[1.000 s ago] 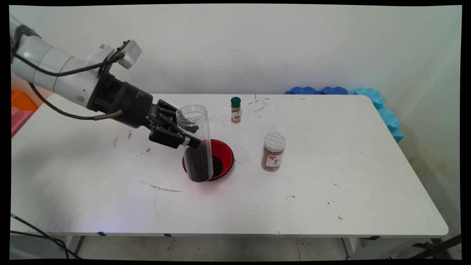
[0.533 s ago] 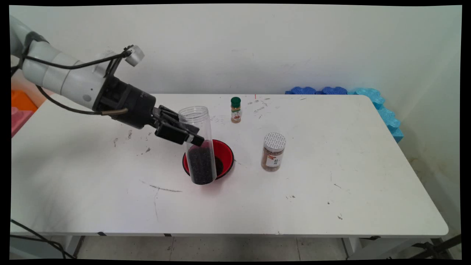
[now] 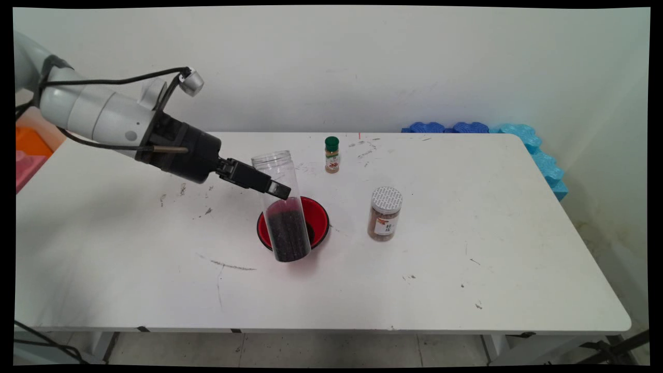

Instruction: Pour the black seasoning powder in the red bowl

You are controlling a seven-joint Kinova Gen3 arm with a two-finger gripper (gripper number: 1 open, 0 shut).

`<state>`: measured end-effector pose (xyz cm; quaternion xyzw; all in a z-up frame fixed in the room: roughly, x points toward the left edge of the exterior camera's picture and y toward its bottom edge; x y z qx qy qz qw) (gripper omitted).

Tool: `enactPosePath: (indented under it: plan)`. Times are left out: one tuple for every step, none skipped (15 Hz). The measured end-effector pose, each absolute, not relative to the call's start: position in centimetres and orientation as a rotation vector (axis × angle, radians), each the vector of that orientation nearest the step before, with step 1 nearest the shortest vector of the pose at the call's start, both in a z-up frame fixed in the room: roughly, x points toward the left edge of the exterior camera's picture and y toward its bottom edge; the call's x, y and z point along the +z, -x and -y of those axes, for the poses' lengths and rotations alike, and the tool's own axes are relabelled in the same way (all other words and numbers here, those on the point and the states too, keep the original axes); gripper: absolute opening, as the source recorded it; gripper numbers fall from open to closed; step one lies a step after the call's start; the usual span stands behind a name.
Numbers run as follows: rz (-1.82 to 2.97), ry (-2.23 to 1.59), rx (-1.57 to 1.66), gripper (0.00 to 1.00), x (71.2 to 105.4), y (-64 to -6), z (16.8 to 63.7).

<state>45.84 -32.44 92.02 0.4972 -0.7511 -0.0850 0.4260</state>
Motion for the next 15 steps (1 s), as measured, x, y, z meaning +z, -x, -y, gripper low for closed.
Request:
enactPosePath:
  plan:
    - [1.852, -1.279, -0.238, 0.0, 91.9, -45.8, 32.4]
    - [1.832, -1.307, -0.259, 0.0, 91.8, -45.8, 32.4]
    - [1.808, -1.339, -0.283, 0.0, 91.6, -45.8, 32.4]
    - [1.783, -1.372, -0.308, 0.0, 91.5, -45.8, 32.4]
    - [1.758, -1.404, -0.333, 0.0, 91.4, -45.8, 32.3]
    - [1.736, -1.432, -0.354, 0.0, 91.3, -45.8, 32.3]
    - [1.723, -1.449, -0.367, 0.0, 91.2, -45.8, 32.3]
    - [1.704, -1.474, -0.385, 0.0, 91.1, -45.8, 32.2]
    - [1.681, -1.503, -0.404, 0.0, 91.0, -45.9, 32.2]
    - [1.661, -1.527, -0.419, 0.0, 90.9, -45.9, 32.2]
    - [1.635, -1.556, -0.437, 0.0, 90.7, -45.9, 32.2]
    - [1.62, -1.571, -0.448, 0.0, 90.7, -45.9, 32.2]
    - [1.6, -1.593, -0.467, 0.0, 90.6, -45.8, 32.2]
    - [1.579, -1.616, -0.488, 0.0, 90.5, -45.8, 32.2]
    - [1.559, -1.637, -0.511, 0.0, 90.4, -45.7, 32.1]
